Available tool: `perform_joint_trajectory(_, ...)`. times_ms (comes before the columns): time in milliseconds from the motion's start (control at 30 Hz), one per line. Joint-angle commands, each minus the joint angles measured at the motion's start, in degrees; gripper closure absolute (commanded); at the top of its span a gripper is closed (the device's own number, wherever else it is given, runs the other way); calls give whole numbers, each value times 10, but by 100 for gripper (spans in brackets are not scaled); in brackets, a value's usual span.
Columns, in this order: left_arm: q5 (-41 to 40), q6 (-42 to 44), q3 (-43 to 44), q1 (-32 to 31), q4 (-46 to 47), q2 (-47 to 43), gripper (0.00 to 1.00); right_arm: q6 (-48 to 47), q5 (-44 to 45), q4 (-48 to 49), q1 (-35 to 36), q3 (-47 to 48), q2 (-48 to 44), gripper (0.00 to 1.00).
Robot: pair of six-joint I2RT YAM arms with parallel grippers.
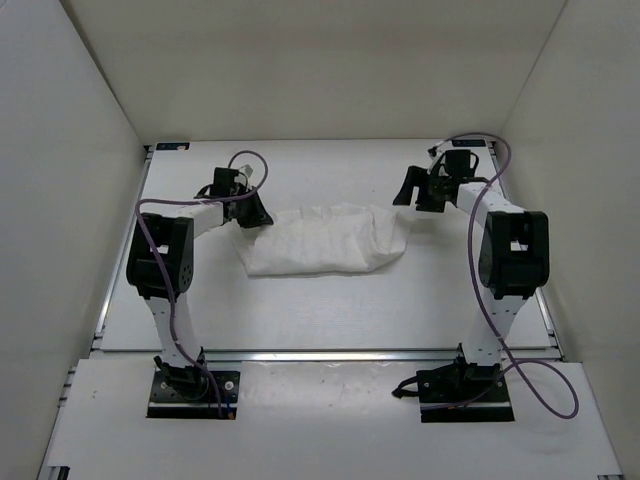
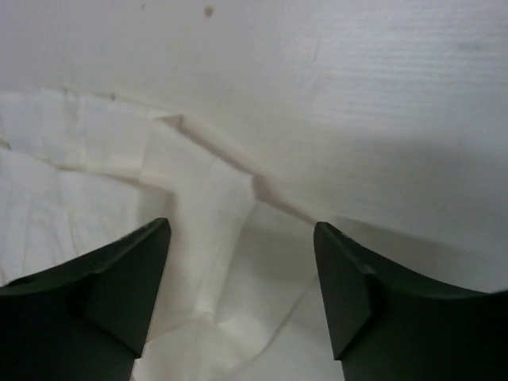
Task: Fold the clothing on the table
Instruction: Fold the skirt
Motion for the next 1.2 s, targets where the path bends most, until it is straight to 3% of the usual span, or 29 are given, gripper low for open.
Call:
perform_joint_trajectory(0, -15, 9, 8, 19, 13, -40, 78, -8, 13, 2, -9, 77, 5, 23)
perform_joint_trajectory(33, -12, 10, 3, 25, 18, -51, 66, -6, 12, -2, -9, 82, -1, 15)
perform_joint_trajectory(67, -9, 16, 5, 26, 23, -56, 58, -12, 10, 1, -7, 83, -9, 14)
perform_joint_trajectory(167, 5, 28, 25, 28, 17, -76, 8, -17, 0, -1, -9, 97, -32, 10)
perform_joint_trajectory(200, 5, 36, 34, 25, 8, -80, 1, -20, -2, -3, -9, 97, -38, 10)
perform_joint_trajectory(333, -25, 60, 71, 14, -35, -97, 2, -29, 12, -19, 7, 98, -62, 13)
perform_joint_trajectory(433, -38, 66, 48, 13, -39, -144, 2, -34, 18, -25, 30, 76, -88, 17)
perform_joint_trajectory(467, -37, 65, 35, 16, -41, -167, 4, -35, 15, -21, 40, 68, -92, 25)
perform_joint_trajectory(500, -28, 63, 19, 15, -35, -181, 7, -34, 11, -16, 52, 50, -103, 41)
perform_joint_trajectory(533, -18, 55, -3, 12, -28, -201, 20, -20, 8, -8, 61, 43, -117, 67)
perform_joint_trajectory(567, -5, 47, -12, 12, -26, -222, 39, -14, -3, -1, 73, 32, -124, 79)
perform_joint_trajectory(600, -1, 43, -31, 0, -17, -238, 60, -7, -7, 6, 77, 23, -124, 97)
perform_joint_trajectory(700, -16, 27, -90, -36, 5, -267, 100, 4, 2, 7, 112, 13, -118, 100)
perform_joint_trajectory(967, -10, 6, -221, -37, 45, -275, 100, 12, -16, -10, 153, -25, -80, 100)
perform_joint_trajectory(1167, -4, -5, -239, -9, 33, -234, 100, 17, -49, 2, 127, -85, -59, 100)
